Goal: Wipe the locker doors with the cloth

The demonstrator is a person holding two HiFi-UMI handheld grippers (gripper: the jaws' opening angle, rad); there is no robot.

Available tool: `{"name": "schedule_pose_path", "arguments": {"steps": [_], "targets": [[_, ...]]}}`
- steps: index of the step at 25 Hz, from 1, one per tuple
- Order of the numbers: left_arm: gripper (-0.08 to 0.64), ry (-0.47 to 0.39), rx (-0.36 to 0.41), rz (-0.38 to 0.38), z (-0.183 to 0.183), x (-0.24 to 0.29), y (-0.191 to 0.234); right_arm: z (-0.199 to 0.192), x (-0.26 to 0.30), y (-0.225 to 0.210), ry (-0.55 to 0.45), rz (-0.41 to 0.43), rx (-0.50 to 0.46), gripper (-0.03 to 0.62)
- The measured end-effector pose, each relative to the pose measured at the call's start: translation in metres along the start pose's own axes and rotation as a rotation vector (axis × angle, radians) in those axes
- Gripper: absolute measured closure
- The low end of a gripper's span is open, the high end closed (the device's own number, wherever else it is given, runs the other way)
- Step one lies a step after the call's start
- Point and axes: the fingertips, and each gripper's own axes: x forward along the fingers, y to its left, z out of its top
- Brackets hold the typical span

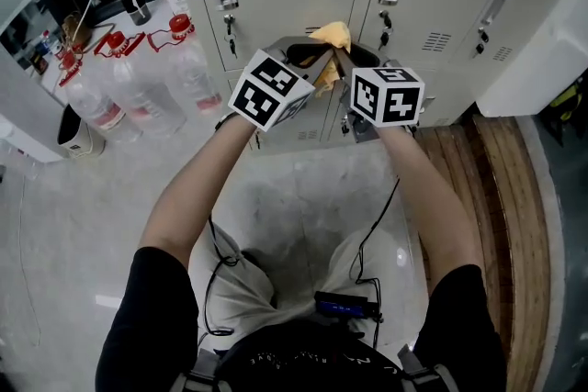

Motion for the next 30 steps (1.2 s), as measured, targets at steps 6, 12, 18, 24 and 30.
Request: {"name": "schedule_pose_path", "arguments": {"steps": [6,12,18,24,30], "targets": [[0.541,-0.035,-0.001,0.099,-0.001,-0.072,0.017,0.009,-0.003,0.047,-0.044,0.115,0.016,0.511],[0.541,-0.084,-0.067,0.195,-0.01,-0.115,0.049,0.013,0.006,0.067,-0.056,0.148,0.061,0.511],[0.541,-0.1,-0.073,0.165,0.02,-0.129,0.077,0.049,0.011,0.072,-0.025,0.132,0.075,0.511],[0.541,0.006,-0.123,0.087,0.095,-0.145,0.103,0.15,-0.01,0.07,0.07,0.133,0.037,0.511],[0.541,0.09,-0.195,0.062,0.211,-0.182,0.119,0.277,-0.055,0.082,0.17,0.155,-0.014,0.511]]}}
